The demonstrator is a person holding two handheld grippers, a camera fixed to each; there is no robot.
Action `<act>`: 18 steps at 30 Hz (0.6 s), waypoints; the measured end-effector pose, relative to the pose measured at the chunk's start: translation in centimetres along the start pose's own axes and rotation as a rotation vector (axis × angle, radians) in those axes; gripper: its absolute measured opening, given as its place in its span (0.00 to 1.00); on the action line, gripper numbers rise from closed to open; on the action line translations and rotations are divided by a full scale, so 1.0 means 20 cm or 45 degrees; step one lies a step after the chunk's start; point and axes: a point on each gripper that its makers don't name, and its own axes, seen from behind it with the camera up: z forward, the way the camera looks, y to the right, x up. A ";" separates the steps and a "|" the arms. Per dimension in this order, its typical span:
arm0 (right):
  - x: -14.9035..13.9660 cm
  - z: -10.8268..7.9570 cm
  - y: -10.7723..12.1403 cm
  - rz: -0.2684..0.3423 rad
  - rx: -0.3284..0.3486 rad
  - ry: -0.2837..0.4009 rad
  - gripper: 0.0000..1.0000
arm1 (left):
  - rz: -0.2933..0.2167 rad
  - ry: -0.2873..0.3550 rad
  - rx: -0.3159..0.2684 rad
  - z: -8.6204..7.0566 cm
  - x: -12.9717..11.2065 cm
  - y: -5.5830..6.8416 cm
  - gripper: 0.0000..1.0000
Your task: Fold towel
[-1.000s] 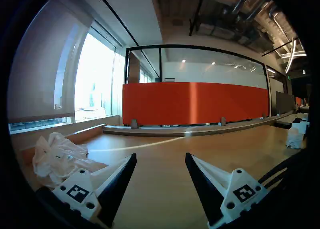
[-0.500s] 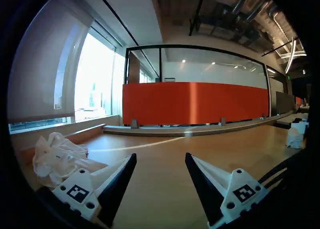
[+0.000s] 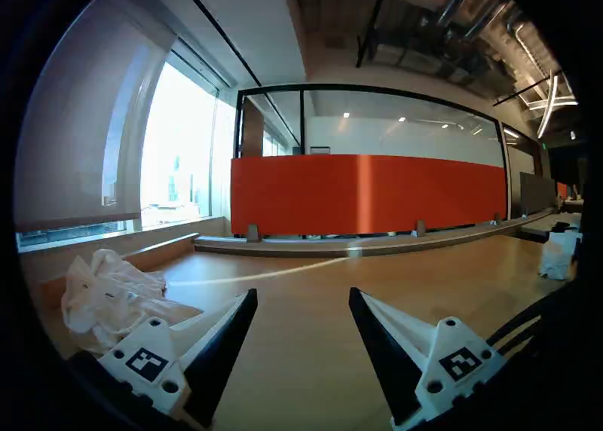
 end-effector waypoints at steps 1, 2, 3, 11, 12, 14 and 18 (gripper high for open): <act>0.00 0.00 0.00 -0.004 0.000 0.003 1.00 | 0.000 0.000 0.000 0.00 0.00 0.00 0.90; 0.00 0.00 -0.01 -0.008 0.000 0.006 1.00 | 0.000 0.000 0.000 0.00 0.00 0.00 0.90; 0.00 0.00 -0.01 -0.010 0.000 0.009 1.00 | 0.000 0.000 0.000 0.00 0.00 0.00 0.90; 0.00 -0.01 0.00 -0.008 -0.005 0.013 1.00 | 0.000 0.000 0.000 0.00 0.00 0.00 0.89; 0.00 -0.01 0.00 -0.007 -0.005 0.013 1.00 | 0.000 0.000 0.000 0.00 0.00 0.00 0.89; 0.01 -0.01 0.00 -0.008 -0.004 0.013 1.00 | 0.000 0.000 0.000 0.00 0.00 0.00 0.90; 0.01 -0.01 -0.01 -0.008 -0.004 0.013 1.00 | 0.000 0.000 0.000 0.00 0.00 0.00 0.90</act>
